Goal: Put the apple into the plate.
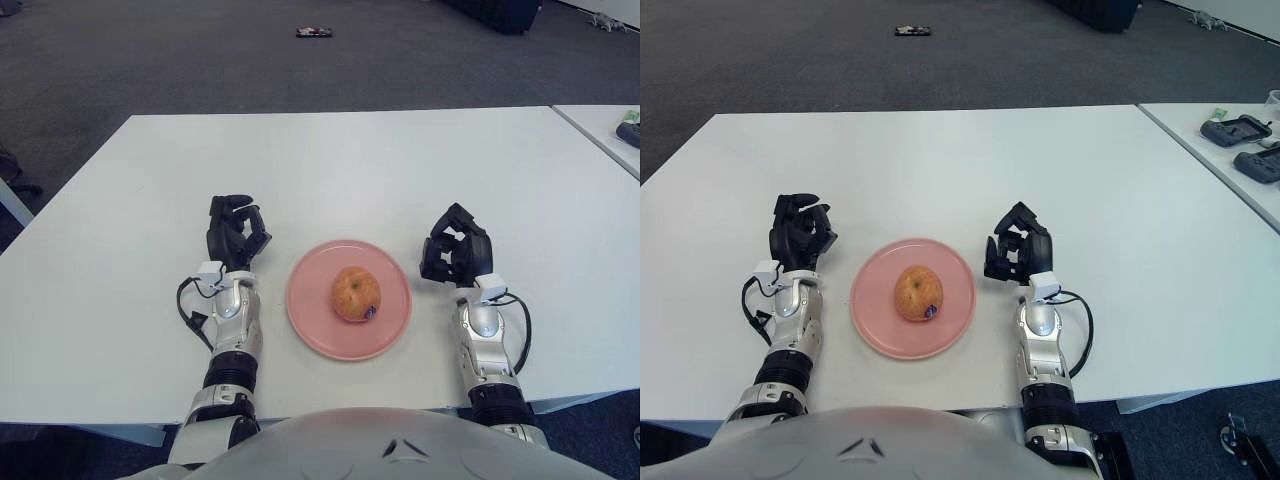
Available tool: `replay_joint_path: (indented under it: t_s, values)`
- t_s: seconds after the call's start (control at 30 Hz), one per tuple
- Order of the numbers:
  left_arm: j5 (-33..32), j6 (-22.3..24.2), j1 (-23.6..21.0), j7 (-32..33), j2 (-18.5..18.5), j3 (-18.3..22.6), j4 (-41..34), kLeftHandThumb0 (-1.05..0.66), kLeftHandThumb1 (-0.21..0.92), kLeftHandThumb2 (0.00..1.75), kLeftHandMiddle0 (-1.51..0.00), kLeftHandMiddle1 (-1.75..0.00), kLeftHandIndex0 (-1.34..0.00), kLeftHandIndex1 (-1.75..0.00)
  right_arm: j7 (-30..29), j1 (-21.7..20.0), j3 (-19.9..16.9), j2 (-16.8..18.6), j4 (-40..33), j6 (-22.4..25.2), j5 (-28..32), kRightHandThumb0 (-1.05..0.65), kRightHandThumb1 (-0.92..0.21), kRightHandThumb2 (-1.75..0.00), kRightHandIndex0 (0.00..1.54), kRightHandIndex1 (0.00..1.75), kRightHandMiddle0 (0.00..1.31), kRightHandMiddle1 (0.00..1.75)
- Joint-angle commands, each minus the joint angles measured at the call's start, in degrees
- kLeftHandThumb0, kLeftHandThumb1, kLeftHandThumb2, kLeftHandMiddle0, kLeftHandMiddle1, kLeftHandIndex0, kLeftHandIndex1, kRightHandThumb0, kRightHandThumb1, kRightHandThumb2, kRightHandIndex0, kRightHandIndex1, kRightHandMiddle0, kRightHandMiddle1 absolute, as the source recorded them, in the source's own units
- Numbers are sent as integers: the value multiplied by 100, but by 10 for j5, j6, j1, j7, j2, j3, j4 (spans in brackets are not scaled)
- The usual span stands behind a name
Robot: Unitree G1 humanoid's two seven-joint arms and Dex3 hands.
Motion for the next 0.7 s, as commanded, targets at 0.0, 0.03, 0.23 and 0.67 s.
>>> replay_joint_path:
  t_s: [0.0,0.03,0.23,0.67]
  values:
    - [15,10,12,-5,7,-3,14,-42,52,107,-73,-175,-45,-175,0,-4,0,4,8,0,10,-53,-20,-147,134,175,71,175]
    - [20,16,17,-4,10,-5,18,-42,51,108,-75,-175,-46,-175,-1,-3,-1,4,8,4,9,-53,-20,-147,133,175,71,175]
    - [36,31,26,-18,22,-12,37,-42,49,111,-78,-175,-47,-175,-8,0,1,9,10,11,0,-54,-18,-149,134,175,73,175]
    - [51,46,51,-62,35,-33,27,-44,45,116,-87,-175,-50,-175,-10,-3,2,9,25,16,-2,-55,-15,-153,136,175,75,175]
